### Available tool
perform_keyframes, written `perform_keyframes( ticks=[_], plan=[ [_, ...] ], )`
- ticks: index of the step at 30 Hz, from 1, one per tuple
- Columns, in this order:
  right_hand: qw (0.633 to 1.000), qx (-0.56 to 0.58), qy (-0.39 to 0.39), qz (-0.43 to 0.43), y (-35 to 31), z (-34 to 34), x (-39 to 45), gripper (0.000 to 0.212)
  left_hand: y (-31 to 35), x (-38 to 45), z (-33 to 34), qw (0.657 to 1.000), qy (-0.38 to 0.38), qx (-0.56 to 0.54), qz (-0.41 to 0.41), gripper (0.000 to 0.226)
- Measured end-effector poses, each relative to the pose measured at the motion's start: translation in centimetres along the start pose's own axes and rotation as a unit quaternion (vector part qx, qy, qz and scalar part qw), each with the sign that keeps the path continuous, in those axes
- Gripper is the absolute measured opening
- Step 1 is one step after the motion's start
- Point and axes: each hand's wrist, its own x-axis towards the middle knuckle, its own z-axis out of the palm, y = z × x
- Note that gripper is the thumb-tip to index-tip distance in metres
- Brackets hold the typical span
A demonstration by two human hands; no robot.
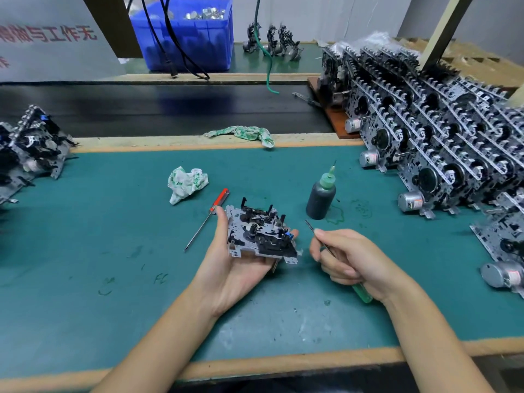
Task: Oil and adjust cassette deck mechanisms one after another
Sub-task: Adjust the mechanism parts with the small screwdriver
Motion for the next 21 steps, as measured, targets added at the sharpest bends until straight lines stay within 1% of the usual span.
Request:
perform_keyframes(
  ticks=[3,4,6,7,8,9,10,11,13,16,18,21],
  plan=[
    [0.997,-0.056,0.013,-0.045,0.1,0.4,-0.1,0.037,0.4,-0.1,-0.7,0.999,-0.027,0.004,-0.04,0.068],
    [0.994,-0.068,0.036,-0.075,0.3,0.6,-0.1,0.037,0.6,-0.1,-0.9,0.998,-0.039,0.012,-0.054,0.063],
    [0.975,-0.12,0.122,-0.139,0.7,0.7,0.0,0.033,1.1,-0.1,-1.4,0.994,-0.059,0.039,-0.082,0.058],
    [0.953,-0.183,0.175,-0.167,0.8,0.6,0.0,0.031,1.3,-0.1,-1.6,0.992,-0.067,0.05,-0.095,0.057],
    [0.919,-0.27,0.219,-0.187,1.0,0.4,-0.1,0.028,1.6,0.0,-1.6,0.989,-0.076,0.062,-0.109,0.056],
    [0.88,-0.36,0.238,-0.198,1.0,0.2,-0.2,0.025,1.9,0.0,-1.5,0.985,-0.089,0.078,-0.124,0.055],
    [0.847,-0.43,0.239,-0.202,1.0,0.0,-0.4,0.024,2.1,0.0,-1.4,0.979,-0.106,0.099,-0.143,0.054],
    [0.825,-0.475,0.231,-0.199,0.9,0.0,-0.6,0.023,2.3,-0.1,-1.3,0.971,-0.125,0.122,-0.166,0.055],
    [0.799,-0.528,0.212,-0.192,0.8,-0.1,-0.8,0.026,2.4,0.0,-1.4,0.951,-0.156,0.154,-0.217,0.058],
    [0.753,-0.601,0.178,-0.199,0.8,-0.4,-1.5,0.046,2.4,0.2,-1.2,0.929,-0.181,0.189,-0.262,0.06],
    [0.738,-0.63,0.132,-0.202,1.0,-0.6,-2.2,0.054,2.8,0.6,-0.8,0.922,-0.175,0.215,-0.269,0.058],
    [0.72,-0.653,0.094,-0.214,1.4,0.0,-2.5,0.053,3.6,1.5,-0.7,0.919,-0.123,0.262,-0.266,0.045]
  ],
)
